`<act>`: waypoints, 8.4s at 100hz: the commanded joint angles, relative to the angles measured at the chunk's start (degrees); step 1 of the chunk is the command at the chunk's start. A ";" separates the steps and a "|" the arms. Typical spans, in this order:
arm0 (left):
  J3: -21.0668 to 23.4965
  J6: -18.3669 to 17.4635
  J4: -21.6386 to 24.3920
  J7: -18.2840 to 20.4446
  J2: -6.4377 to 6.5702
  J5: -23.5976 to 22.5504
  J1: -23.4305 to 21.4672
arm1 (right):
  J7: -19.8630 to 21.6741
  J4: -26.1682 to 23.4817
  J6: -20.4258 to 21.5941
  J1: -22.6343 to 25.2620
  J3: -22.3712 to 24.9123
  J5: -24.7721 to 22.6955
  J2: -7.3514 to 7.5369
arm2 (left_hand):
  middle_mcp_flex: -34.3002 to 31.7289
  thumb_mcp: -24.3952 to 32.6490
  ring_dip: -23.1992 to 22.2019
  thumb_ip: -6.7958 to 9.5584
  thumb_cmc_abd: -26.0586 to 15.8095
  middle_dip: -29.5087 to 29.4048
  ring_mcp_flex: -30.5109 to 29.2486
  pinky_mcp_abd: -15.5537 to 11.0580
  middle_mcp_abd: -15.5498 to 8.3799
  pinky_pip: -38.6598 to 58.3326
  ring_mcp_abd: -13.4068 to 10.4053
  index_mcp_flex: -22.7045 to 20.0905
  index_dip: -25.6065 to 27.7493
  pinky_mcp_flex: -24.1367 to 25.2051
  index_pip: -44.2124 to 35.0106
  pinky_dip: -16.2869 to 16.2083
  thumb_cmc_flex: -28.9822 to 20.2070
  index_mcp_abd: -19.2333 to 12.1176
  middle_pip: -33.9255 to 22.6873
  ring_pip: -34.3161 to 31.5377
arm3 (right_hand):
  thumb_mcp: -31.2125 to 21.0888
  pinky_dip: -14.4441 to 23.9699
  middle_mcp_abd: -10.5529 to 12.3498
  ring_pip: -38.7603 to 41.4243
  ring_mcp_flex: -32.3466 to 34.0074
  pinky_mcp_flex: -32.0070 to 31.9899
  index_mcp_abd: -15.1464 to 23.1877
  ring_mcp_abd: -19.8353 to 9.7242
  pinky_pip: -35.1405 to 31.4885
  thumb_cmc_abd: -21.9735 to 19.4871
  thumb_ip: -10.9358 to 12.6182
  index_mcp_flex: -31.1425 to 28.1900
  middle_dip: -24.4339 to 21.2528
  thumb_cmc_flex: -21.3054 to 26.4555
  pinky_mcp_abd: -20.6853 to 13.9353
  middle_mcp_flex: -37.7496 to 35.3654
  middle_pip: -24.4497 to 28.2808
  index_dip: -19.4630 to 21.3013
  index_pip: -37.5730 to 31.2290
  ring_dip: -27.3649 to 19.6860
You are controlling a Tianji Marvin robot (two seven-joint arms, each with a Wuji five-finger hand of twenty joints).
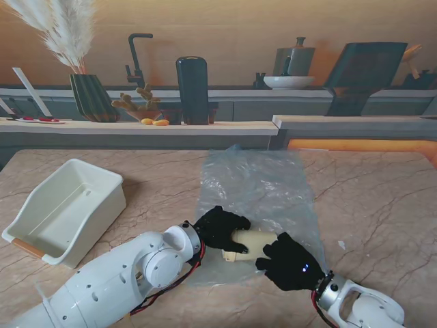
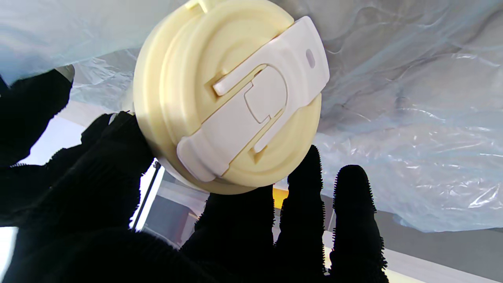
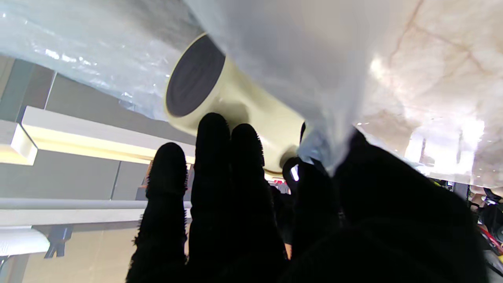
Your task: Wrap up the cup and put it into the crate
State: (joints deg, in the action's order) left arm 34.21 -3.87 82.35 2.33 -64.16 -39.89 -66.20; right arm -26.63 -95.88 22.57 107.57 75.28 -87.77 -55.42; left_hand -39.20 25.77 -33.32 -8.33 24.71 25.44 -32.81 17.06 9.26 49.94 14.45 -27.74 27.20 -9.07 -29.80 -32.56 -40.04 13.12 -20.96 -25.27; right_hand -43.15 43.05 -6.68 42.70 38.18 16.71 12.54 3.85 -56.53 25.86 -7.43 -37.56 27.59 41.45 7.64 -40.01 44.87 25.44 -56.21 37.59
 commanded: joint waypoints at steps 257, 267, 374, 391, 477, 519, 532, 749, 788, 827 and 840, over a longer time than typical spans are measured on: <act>1.94 13.84 2.86 9.10 0.30 12.16 -2.70 | 12.34 1.92 1.46 -12.20 0.11 19.79 -4.07 | 1.77 21.65 -5.19 5.90 -5.80 -4.90 -2.99 -2.71 3.40 5.71 1.10 -2.12 -6.76 -5.26 1.28 2.17 -22.97 -4.97 0.45 -5.40 | 11.06 -1.63 -4.15 -21.19 -10.44 -6.15 -8.69 2.61 18.44 -3.21 7.25 18.33 -5.77 -20.56 4.65 14.63 -15.04 8.32 27.79 -8.44; 3.13 14.56 2.22 9.56 -0.08 15.70 -3.19 | 9.71 1.12 4.06 -11.18 0.08 17.25 -3.71 | 3.77 21.28 -4.14 6.53 -6.52 -5.18 -1.08 -3.81 3.60 3.20 0.82 -0.74 -7.48 -4.18 2.47 2.96 -25.12 -4.62 0.84 -3.57 | 10.23 -1.86 -3.71 -20.91 -9.89 -5.70 -8.92 2.38 19.54 -1.18 7.03 20.81 -5.82 -20.40 3.82 15.82 -14.58 8.60 27.66 -8.42; 3.97 16.38 -5.66 0.00 -4.61 22.25 -3.55 | 20.14 12.69 -6.11 -24.38 -17.97 13.42 -1.37 | 14.79 12.90 4.45 7.92 -12.18 -6.30 8.92 -6.78 4.45 -2.96 0.80 10.96 -10.80 3.04 5.60 8.52 -14.20 -3.01 0.59 -1.52 | 4.93 -3.83 -6.49 -17.63 -8.25 -3.90 -17.46 4.54 20.55 6.81 7.74 18.95 -6.35 -14.77 3.73 17.27 -11.33 7.24 30.84 -8.30; 6.54 12.90 -6.69 -6.65 -6.51 24.29 -5.43 | 20.91 17.59 -7.01 -29.37 -23.71 16.54 -1.44 | 16.11 -5.40 4.49 6.65 -12.76 -6.09 11.12 -5.62 5.74 -2.93 2.47 11.54 -11.65 5.59 8.53 8.53 -3.59 -2.68 2.08 -1.15 | 0.23 -4.22 -5.78 -12.88 -4.76 -1.49 -15.51 3.63 17.57 7.83 8.80 16.27 -5.73 -12.74 3.60 13.91 -7.46 9.33 26.87 -6.82; 17.79 -7.15 6.88 -2.80 2.28 -6.02 -14.65 | 43.60 22.06 -16.49 -38.27 -31.00 42.08 -3.00 | 16.01 -5.58 8.83 5.35 -3.45 -6.25 14.04 -4.79 3.52 -12.48 -1.12 7.44 -7.49 6.28 12.00 9.41 2.37 -3.40 7.66 9.85 | -15.06 -0.42 -3.73 3.51 8.48 2.07 -1.93 5.25 -3.15 8.28 5.25 -3.29 0.57 6.51 2.54 -10.19 -2.38 3.10 -0.75 3.42; 3.54 -5.34 -5.14 -2.17 1.76 -6.25 -2.07 | 56.93 25.35 -25.40 -44.48 -35.05 59.38 -2.79 | 12.90 16.56 9.28 5.78 3.58 -4.06 9.94 -6.90 -0.06 -12.72 -3.70 11.77 3.44 3.69 -3.63 8.72 -0.38 -7.17 2.15 7.45 | -8.69 -8.16 -5.37 -16.39 -3.10 -5.85 -2.34 5.02 21.85 3.25 4.84 -0.10 -5.00 7.61 4.80 2.12 -12.73 4.36 7.34 -6.29; -0.05 -6.65 -9.44 -2.05 0.68 -2.08 1.50 | 57.73 24.13 -26.35 -42.72 -32.21 59.93 -2.59 | 5.32 23.10 6.08 7.70 0.75 -1.24 3.14 -8.07 -2.37 -5.67 -4.25 8.05 7.93 0.30 -12.40 7.22 -7.41 -9.40 -2.75 2.17 | 3.66 -3.99 -5.91 -24.80 -9.89 -8.06 -11.47 5.72 27.33 2.68 9.81 12.40 -7.07 -5.21 5.30 11.83 -16.03 6.52 25.09 -10.89; 15.37 -3.74 6.35 -11.28 1.32 -12.12 -13.16 | 44.28 34.35 -12.79 -53.51 -46.51 49.38 -4.42 | 21.63 -14.82 12.54 6.36 -6.84 -6.48 20.27 -6.14 3.68 -20.78 -0.09 12.15 -8.59 9.06 14.65 11.07 -0.50 -1.14 9.78 13.32 | -22.04 -2.83 -1.84 -3.08 -0.33 -0.23 -2.06 3.05 2.83 5.40 7.31 -6.08 0.64 9.91 -1.86 0.68 -2.31 13.01 5.25 2.51; 0.40 6.62 -2.91 -7.46 1.77 -16.26 -2.18 | 56.99 39.15 -17.73 -58.86 -50.11 66.63 -5.51 | 20.43 -0.41 11.47 5.53 -2.24 -5.35 19.50 -3.67 3.61 -15.08 0.18 10.89 -4.32 7.25 8.62 5.89 1.76 -1.54 5.97 9.68 | -13.56 -2.66 -1.57 -12.42 -6.50 -3.98 4.22 0.65 16.37 7.15 8.63 -2.85 -1.18 7.67 -0.71 7.33 -9.23 16.06 4.52 -4.20; -3.38 9.89 -10.82 -5.70 -1.42 -3.32 2.50 | 53.15 27.56 -18.30 -44.01 -26.94 60.69 -3.87 | 0.65 24.31 3.29 8.38 -2.60 1.50 1.97 -3.97 0.51 2.70 0.16 2.10 5.35 -0.99 -11.73 4.15 -8.41 -6.33 -5.35 -3.63 | 3.00 -1.41 -4.66 -30.78 -14.41 -10.19 -10.30 3.89 29.22 11.65 5.59 22.43 -7.66 -14.30 2.52 22.82 -20.91 9.20 27.75 -12.49; -3.25 10.86 -12.66 -2.62 -2.65 3.87 3.74 | 45.55 21.44 -13.56 -36.29 -18.63 54.68 -4.14 | -0.85 24.14 3.42 4.97 -1.55 1.22 1.70 -4.46 0.27 0.67 0.40 -0.90 4.68 1.36 -13.46 5.73 -11.13 -8.57 -4.91 -3.04 | 3.73 -1.23 -4.73 -31.82 -14.58 -10.32 -10.20 4.09 29.75 11.04 5.56 23.09 -7.90 -15.74 2.84 23.24 -20.99 8.89 28.60 -12.89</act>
State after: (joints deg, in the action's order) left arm 32.09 5.76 73.85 -3.54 -67.00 -35.88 -60.79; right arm 21.47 -73.74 6.00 68.95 56.66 -31.49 -60.09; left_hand -27.46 43.73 -27.14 -4.58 24.87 24.76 -22.00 12.60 9.53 49.96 16.34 -17.38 29.96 -8.67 -29.37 -27.63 -41.27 5.61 -14.42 -19.73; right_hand -39.62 42.14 -10.92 12.35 25.14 7.27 -4.25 7.81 -28.33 37.67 -2.32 -13.70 20.50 27.84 10.36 -18.73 24.69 32.37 -23.45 25.65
